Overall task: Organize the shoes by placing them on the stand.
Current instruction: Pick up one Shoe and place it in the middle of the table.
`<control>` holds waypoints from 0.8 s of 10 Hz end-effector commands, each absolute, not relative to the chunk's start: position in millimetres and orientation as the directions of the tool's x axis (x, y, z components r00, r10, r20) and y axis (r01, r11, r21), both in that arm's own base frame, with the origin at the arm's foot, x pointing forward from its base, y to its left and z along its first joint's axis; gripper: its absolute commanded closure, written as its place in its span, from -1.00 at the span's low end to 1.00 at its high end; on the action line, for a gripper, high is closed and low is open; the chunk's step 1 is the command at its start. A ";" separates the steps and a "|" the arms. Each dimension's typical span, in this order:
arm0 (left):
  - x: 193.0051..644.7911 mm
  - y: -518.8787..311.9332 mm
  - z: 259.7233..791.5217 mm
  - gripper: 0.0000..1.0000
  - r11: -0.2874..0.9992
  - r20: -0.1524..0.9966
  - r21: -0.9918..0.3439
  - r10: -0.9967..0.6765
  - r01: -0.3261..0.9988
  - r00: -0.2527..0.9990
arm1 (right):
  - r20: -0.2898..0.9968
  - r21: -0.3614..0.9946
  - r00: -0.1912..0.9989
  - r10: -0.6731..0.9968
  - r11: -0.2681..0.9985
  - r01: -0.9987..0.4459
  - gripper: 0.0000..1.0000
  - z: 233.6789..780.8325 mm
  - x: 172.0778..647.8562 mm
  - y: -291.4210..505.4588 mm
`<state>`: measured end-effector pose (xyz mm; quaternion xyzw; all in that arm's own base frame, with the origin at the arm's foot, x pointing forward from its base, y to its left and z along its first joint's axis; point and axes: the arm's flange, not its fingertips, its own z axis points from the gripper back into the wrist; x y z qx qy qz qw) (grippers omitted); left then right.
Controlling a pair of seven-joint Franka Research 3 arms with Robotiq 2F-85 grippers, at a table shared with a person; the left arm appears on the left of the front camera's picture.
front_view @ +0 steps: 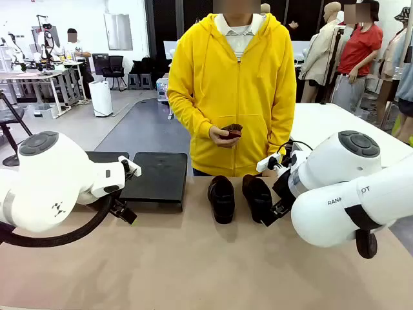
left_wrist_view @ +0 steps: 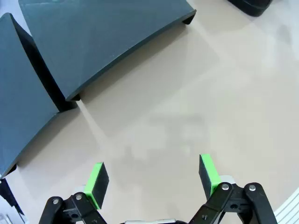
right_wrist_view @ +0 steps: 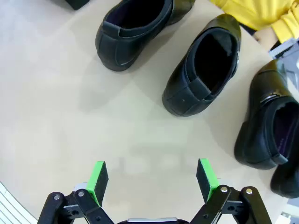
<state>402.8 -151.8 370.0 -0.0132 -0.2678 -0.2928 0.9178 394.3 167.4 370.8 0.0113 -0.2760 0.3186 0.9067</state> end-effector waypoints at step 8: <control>402.7 -151.8 370.3 -1.00 0.828 0.500 0.133 -0.530 0.544 0.685 | 0.508 -0.155 0.645 0.572 0.797 -0.584 -1.00 370.8 394.3 167.4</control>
